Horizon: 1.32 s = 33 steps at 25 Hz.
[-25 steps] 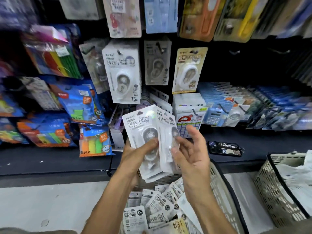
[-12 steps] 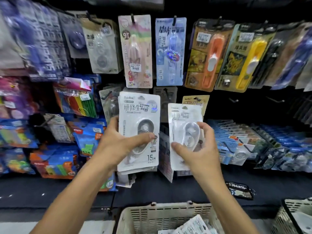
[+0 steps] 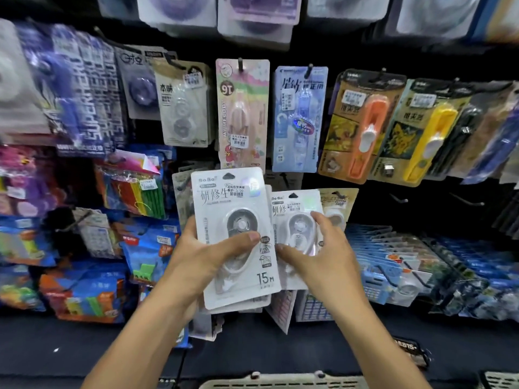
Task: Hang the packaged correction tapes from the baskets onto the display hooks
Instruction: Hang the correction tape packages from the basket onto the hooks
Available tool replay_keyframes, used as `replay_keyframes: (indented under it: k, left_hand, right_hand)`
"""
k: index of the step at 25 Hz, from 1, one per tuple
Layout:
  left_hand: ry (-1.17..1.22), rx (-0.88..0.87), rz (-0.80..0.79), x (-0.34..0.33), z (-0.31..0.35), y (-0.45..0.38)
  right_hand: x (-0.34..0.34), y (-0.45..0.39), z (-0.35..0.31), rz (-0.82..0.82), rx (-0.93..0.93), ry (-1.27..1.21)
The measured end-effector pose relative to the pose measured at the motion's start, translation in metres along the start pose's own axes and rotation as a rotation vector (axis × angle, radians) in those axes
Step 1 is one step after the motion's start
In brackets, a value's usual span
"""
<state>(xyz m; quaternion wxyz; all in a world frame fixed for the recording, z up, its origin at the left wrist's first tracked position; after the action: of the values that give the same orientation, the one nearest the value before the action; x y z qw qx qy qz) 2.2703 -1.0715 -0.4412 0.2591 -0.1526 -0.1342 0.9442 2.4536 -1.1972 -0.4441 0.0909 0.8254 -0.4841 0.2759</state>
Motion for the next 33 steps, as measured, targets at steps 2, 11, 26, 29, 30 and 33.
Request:
replay_keyframes:
  k: [2, 11, 26, 29, 30, 33]
  left_hand:
    - [-0.006, -0.001, 0.005, 0.003, -0.002, -0.001]
    - [0.034, 0.097, -0.062, -0.017, -0.019, 0.005]
    - [0.088, 0.185, -0.040, 0.009, -0.003, 0.015]
    - [0.070, 0.062, -0.007, 0.026, 0.010, 0.007]
    - [0.084, 0.064, -0.001, 0.024, 0.008, 0.007]
    - [0.106, 0.117, 0.017, 0.009, -0.006, 0.009]
  right_hand:
    - [-0.008, -0.011, -0.001, -0.129, -0.027, -0.051]
    - [-0.022, 0.052, -0.016, -0.507, 0.062, -0.489]
    - [0.017, 0.019, 0.034, -0.227, -0.344, -0.674]
    - [0.019, 0.012, 0.032, -0.157, -0.258, -0.523]
    - [0.014, 0.010, 0.032, -0.167, -0.305, -0.534]
    - [-0.014, 0.021, 0.036, -0.412, -0.616, -0.876]
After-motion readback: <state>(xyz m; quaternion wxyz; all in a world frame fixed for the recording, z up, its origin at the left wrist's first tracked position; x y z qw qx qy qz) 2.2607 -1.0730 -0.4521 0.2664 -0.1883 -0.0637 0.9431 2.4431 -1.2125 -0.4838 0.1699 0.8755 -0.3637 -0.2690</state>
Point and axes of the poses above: each hand's wrist, its own y-axis away from the middle knuckle, its own x-axis out of the back of the hand, z = x × y, the point moved 6 cm from there along -y, towards the middle knuckle, and after that the axes turned 15 degrees about -x, right-handed, at the moved point
